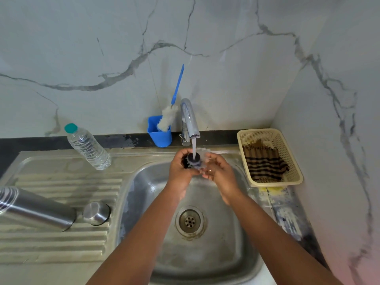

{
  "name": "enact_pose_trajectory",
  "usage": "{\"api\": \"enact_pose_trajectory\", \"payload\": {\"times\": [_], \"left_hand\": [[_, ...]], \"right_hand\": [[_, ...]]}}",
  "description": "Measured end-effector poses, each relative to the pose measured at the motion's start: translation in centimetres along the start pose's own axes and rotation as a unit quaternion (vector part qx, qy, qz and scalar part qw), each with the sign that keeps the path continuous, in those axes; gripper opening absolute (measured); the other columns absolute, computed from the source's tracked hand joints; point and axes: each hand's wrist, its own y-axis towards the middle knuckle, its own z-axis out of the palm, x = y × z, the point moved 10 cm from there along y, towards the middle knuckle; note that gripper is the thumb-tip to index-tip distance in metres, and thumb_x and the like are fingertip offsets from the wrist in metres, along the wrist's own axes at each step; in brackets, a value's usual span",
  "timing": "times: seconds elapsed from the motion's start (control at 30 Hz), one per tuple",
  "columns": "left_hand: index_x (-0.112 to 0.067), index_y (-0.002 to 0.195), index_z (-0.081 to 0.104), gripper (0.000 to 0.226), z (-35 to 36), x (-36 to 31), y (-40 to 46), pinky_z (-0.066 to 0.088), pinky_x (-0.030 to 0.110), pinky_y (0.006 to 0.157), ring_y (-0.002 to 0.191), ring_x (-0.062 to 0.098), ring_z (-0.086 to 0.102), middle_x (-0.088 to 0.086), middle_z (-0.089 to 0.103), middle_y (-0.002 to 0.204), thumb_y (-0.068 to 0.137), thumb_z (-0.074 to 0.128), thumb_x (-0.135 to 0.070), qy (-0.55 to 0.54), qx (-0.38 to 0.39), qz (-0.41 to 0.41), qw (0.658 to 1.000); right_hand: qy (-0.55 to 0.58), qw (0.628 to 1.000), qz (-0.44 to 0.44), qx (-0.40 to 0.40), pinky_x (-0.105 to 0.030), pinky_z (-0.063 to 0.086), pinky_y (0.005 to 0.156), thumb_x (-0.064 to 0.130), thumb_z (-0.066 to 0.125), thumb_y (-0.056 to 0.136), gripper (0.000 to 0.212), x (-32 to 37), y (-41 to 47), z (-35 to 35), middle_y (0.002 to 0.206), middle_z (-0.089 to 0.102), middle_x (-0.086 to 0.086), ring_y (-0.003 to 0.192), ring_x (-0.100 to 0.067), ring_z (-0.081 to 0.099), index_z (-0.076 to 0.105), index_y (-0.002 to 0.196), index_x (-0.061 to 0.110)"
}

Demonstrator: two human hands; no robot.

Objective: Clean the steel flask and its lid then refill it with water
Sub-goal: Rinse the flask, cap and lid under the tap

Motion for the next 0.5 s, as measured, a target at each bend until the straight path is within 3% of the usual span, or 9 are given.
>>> {"api": "enact_pose_trajectory", "payload": {"times": [0.17,0.27,0.33,0.5], "left_hand": [[-0.007,0.109,0.058,0.053,-0.3,-0.4,-0.1,0.058,0.03,0.069,0.096,0.024,0.066,0.014,0.066,0.104,0.068,0.065,0.024,-0.033,0.012,0.016,0.999],[-0.013,0.109,0.056,0.055,-0.4,0.0,-0.1,0.057,0.031,0.072,0.1,0.028,0.065,0.014,0.065,0.108,0.067,0.064,0.023,-0.13,0.037,0.001,0.991],[-0.014,0.11,0.055,0.049,-0.4,0.4,-0.3,0.057,0.031,0.073,0.095,0.027,0.067,0.014,0.067,0.104,0.069,0.063,0.012,-0.22,0.054,-0.02,0.974],[-0.007,0.118,0.054,0.04,0.8,1.1,-0.8,0.057,0.031,0.073,0.093,0.025,0.066,0.016,0.067,0.102,0.077,0.052,-0.009,-0.328,0.084,-0.069,0.938]], "right_hand": [[-0.091,0.992,-0.071,0.051,-0.028,0.056,0.086,0.002,0.07,0.084,0.04,1.6,-0.7,1.4,0.111,0.069,0.004,0.101,-0.013,0.066,0.065,0.116,0.024],[-0.118,0.986,-0.105,0.052,-0.03,0.055,0.09,0.009,0.075,0.083,0.04,2.2,-0.7,1.6,0.118,0.066,0.002,0.105,-0.012,0.064,0.066,0.117,0.028],[-0.13,0.983,-0.118,0.054,-0.032,0.054,0.092,0.015,0.077,0.082,0.04,2.4,-0.7,1.7,0.122,0.061,0.002,0.108,-0.012,0.062,0.067,0.117,0.031],[-0.144,0.973,-0.176,0.041,-0.02,0.054,0.086,0.006,0.08,0.078,0.041,3.7,-1.2,2.3,0.117,0.06,-0.006,0.103,-0.013,0.062,0.067,0.112,0.024]]}}
